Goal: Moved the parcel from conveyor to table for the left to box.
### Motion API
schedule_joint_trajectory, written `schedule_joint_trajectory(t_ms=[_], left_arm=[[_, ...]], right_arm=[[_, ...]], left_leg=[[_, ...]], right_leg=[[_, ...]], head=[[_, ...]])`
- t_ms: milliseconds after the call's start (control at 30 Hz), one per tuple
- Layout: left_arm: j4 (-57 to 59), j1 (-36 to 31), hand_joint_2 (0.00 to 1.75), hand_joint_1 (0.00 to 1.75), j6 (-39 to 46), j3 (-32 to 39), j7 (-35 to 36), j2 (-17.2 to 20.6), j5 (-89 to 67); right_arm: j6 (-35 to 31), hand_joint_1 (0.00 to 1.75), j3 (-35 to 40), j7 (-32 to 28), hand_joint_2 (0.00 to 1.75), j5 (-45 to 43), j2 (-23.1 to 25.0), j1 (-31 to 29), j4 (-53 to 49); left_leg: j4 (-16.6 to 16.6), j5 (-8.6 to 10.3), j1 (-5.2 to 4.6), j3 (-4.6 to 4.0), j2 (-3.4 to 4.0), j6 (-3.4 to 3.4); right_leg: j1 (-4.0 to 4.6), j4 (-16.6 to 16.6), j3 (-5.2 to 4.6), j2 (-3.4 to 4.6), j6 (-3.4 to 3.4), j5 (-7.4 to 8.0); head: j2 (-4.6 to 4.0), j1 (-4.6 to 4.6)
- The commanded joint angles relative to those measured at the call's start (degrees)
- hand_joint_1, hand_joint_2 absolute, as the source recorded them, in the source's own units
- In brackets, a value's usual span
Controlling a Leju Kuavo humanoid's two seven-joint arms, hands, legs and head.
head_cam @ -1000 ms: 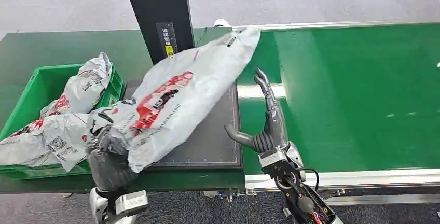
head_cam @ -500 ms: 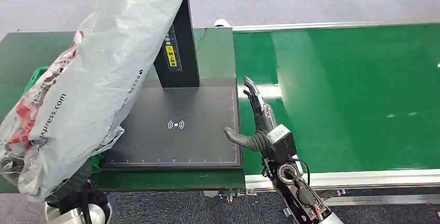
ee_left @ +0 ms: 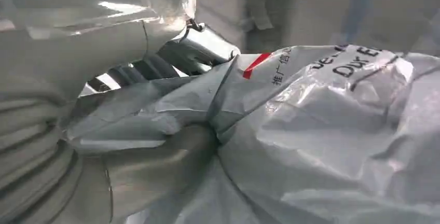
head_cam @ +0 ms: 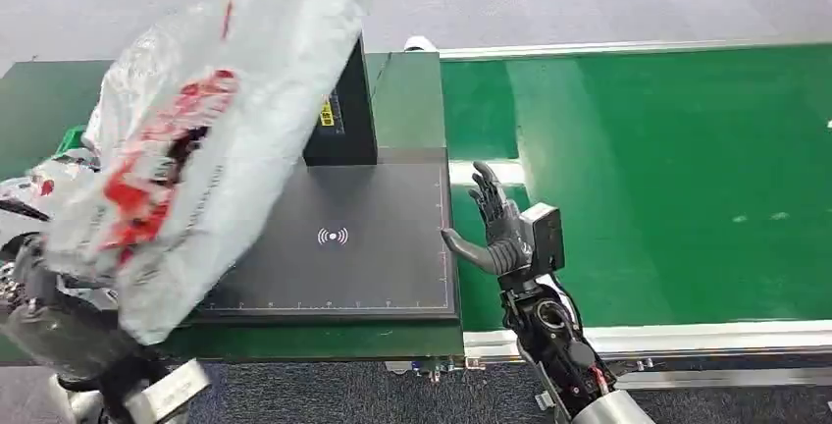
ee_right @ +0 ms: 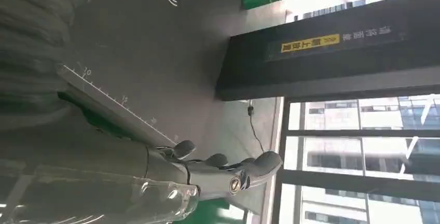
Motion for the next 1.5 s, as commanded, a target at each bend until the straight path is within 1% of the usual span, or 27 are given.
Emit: schedule_joint_trajectory(t_ms=[33, 100, 167, 200, 233, 267, 300, 333, 433, 667, 733, 767, 867, 900, 933, 967, 1067, 1167, 1333, 1433, 1500], left_arm=[[6.61, -5.97, 1.75, 1.75, 0.11, 16.83, -1.44, -2.55, -7.82], [8.12, -7.26, 1.75, 1.75, 0.11, 19.48, -1.44, -2.48, -7.98], [8.21, -7.41, 1.75, 1.75, 0.11, 20.57, -1.44, -2.39, -7.64], [7.94, -7.96, 1.75, 1.75, 0.11, 23.18, -1.44, -3.03, -7.45], [7.84, -8.09, 1.75, 1.75, 0.11, 23.68, -1.44, -3.05, -6.73], [7.47, -8.34, 1.75, 1.75, 0.11, 25.13, -1.44, -2.76, -5.63], [7.25, -9.16, 1.75, 1.75, 0.11, 28.13, -1.44, -3.47, -4.48], [7.59, -9.50, 1.75, 1.75, 0.11, 29.22, -1.44, -3.39, -3.44], [8.42, -10.37, 1.75, 1.75, 0.11, 31.73, -1.44, -2.77, -2.70], [9.71, -11.90, 1.75, 1.75, 0.11, 33.82, -1.44, -2.94, -2.04], [10.08, -12.02, 1.75, 1.75, 0.11, 33.49, -1.44, -2.83, -2.09], [10.90, -12.24, 1.75, 1.75, 0.11, 33.14, -1.44, -2.77, -2.03], [14.19, -12.88, 1.75, 1.75, 0.11, 31.83, -1.44, -2.43, -3.85], [15.15, -12.78, 1.75, 1.75, 0.11, 31.34, -1.44, -1.68, -3.92], [15.92, -13.46, 1.75, 1.75, 0.11, 31.13, -1.44, -2.07, -6.04], [17.24, -13.57, 1.75, 1.75, 0.11, 30.80, -1.44, -1.12, -6.76], [20.13, -15.38, 1.75, 1.75, 0.11, 31.13, -1.44, -1.28, -9.55], [19.37, -15.88, 1.75, 1.75, 0.11, 29.52, -1.44, 1.31, -8.10], [22.12, -19.17, 1.75, 1.75, 0.11, 31.51, -1.44, 2.16, -8.94], [21.51, -21.28, 1.75, 1.75, 0.11, 34.44, -1.44, 2.53, -12.16], [21.94, -22.04, 1.75, 1.75, 0.11, 35.16, -1.44, 2.84, -12.98]], right_arm=[[-0.43, 0.00, 2.30, -0.25, 1.75, 0.70, 0.57, -2.13, 5.75], [-0.59, 0.00, 2.16, -0.33, 1.75, 0.80, 0.09, -1.37, 4.86], [-0.54, 0.00, 2.11, -0.36, 1.75, 0.88, -0.10, -1.03, 4.49], [-0.60, 0.00, 1.97, -0.36, 1.75, 1.01, -0.25, -0.58, 3.98], [-0.64, 0.00, 1.91, -0.36, 1.75, 1.06, -0.28, -0.45, 3.80], [-0.68, 0.00, 1.87, -0.38, 1.75, 1.20, -0.35, -0.12, 3.45], [-0.84, 0.00, 1.71, -0.38, 1.75, 1.40, -0.34, 0.18, 3.13], [-0.95, 0.00, 1.62, -0.38, 1.75, 1.53, -0.33, 0.38, 2.98], [-1.28, 0.00, 1.64, -0.49, 1.75, 1.99, -0.45, 0.77, 2.90], [-1.36, 0.00, 1.47, -0.72, 1.75, 2.17, -0.79, 1.23, 2.42], [-1.27, 0.00, 1.51, -0.75, 1.75, 2.19, -0.83, 1.28, 2.26], [-1.22, 0.00, 1.48, -0.76, 1.75, 2.23, -0.89, 1.36, 2.07], [-0.78, 0.00, 1.51, -0.61, 1.75, 2.35, -0.88, 1.21, 1.94], [-0.68, 0.00, 1.96, -0.60, 1.75, 2.23, -0.84, 0.71, 2.59], [-0.71, 0.00, 1.80, -0.61, 1.75, 2.22, -0.84, 0.84, 2.15], [-0.53, 0.00, 1.73, -0.72, 1.75, 2.24, -0.78, 0.78, 2.03], [-0.29, 0.00, 1.91, -0.82, 1.75, 2.25, -0.82, 0.66, 2.18], [0.44, 0.00, 2.08, -0.66, 1.75, 2.02, -1.12, 0.07, 2.31], [0.51, 0.00, 2.05, -0.96, 1.75, 1.55, -1.36, -0.21, 2.23], [0.43, 0.00, 2.46, -1.05, 1.75, 0.80, -1.93, -0.25, 1.34], [0.31, 0.00, 2.53, -1.04, 1.75, 0.51, -2.08, -0.04, 1.12]], left_leg=[[-0.10, 0.02, 0.00, 0.17, 0.05, 0.12], [-0.09, 0.03, -0.01, 0.15, -0.05, 0.12], [-0.12, 0.04, 0.01, 0.18, -0.04, 0.15], [-0.07, 0.01, -0.02, 0.12, 0.00, 0.11], [-0.13, 0.03, 0.01, 0.21, -0.03, 0.19], [-0.08, 0.00, 0.01, 0.15, -0.01, 0.13], [-0.12, 0.01, 0.00, 0.20, -0.03, 0.17], [-0.06, 0.00, 0.00, 0.12, 0.00, 0.10], [-0.10, 0.00, 0.00, 0.17, 0.01, 0.12], [-0.04, 0.02, -0.02, 0.08, -0.05, 0.12], [-0.10, 0.04, 0.01, 0.15, -0.11, 0.21], [-0.05, 0.03, -0.03, 0.07, -0.04, 0.09], [-0.10, 0.05, -0.01, 0.13, -0.13, 0.15], [-0.07, 0.04, -0.03, 0.08, -0.10, 0.10], [-0.11, 0.05, -0.02, 0.14, -0.15, 0.15], [-0.11, 0.05, -0.01, 0.16, -0.13, 0.17], [-0.04, 0.05, -0.04, 0.05, -0.10, 0.09], [-0.08, 0.08, 0.01, 0.10, -0.19, 0.18], [-0.02, 0.05, -0.02, 0.02, -0.03, 0.08], [-0.02, 0.03, 0.01, 0.06, -0.07, 0.15], [0.01, 0.01, 0.02, 0.05, -0.03, 0.18]], right_leg=[[0.05, -0.09, 0.13, 0.01, -0.21, 0.04], [0.04, -0.09, 0.13, -0.10, -0.19, 0.01], [0.07, -0.13, 0.15, -0.07, -0.22, 0.04], [0.02, -0.07, 0.09, -0.03, -0.14, 0.01], [0.07, -0.17, 0.20, -0.08, -0.23, 0.03], [0.05, -0.10, 0.13, -0.05, -0.17, 0.00], [0.06, -0.14, 0.19, -0.08, -0.23, 0.00], [0.04, -0.07, 0.08, -0.04, -0.15, 0.00], [0.05, -0.09, 0.13, -0.03, -0.20, 0.00], [0.02, -0.05, 0.05, -0.10, -0.14, 0.00], [0.08, -0.15, 0.17, -0.18, -0.25, 0.02], [0.01, -0.04, 0.04, -0.09, -0.12, 0.00], [0.05, -0.10, 0.12, -0.19, -0.21, -0.01], [0.01, -0.05, 0.06, -0.15, -0.13, -0.01], [0.04, -0.11, 0.13, -0.21, -0.21, -0.01], [0.06, -0.13, 0.15, -0.19, -0.23, 0.01], [-0.01, -0.02, 0.02, -0.15, -0.12, -0.01], [0.07, -0.10, 0.11, -0.25, -0.25, 0.02], [0.01, 0.00, -0.03, -0.12, -0.13, 0.00], [0.07, -0.04, 0.04, -0.15, -0.23, 0.01], [0.09, -0.03, 0.03, -0.11, -0.23, 0.02]], head=[[0.00, -0.02], [0.00, 0.00], [0.00, 0.00], [0.00, 0.00], [0.00, 0.02], [0.00, -0.02], [0.00, 0.00], [0.00, 0.00], [0.00, 0.00], [0.00, 0.00], [0.00, 0.02], [0.00, 0.00], [0.00, -0.02], [0.00, 0.00], [0.00, 0.00], [0.00, 0.00], [0.00, 0.00], [0.00, 0.00], [0.00, -0.02], [0.00, 0.00], [0.00, 0.00]])
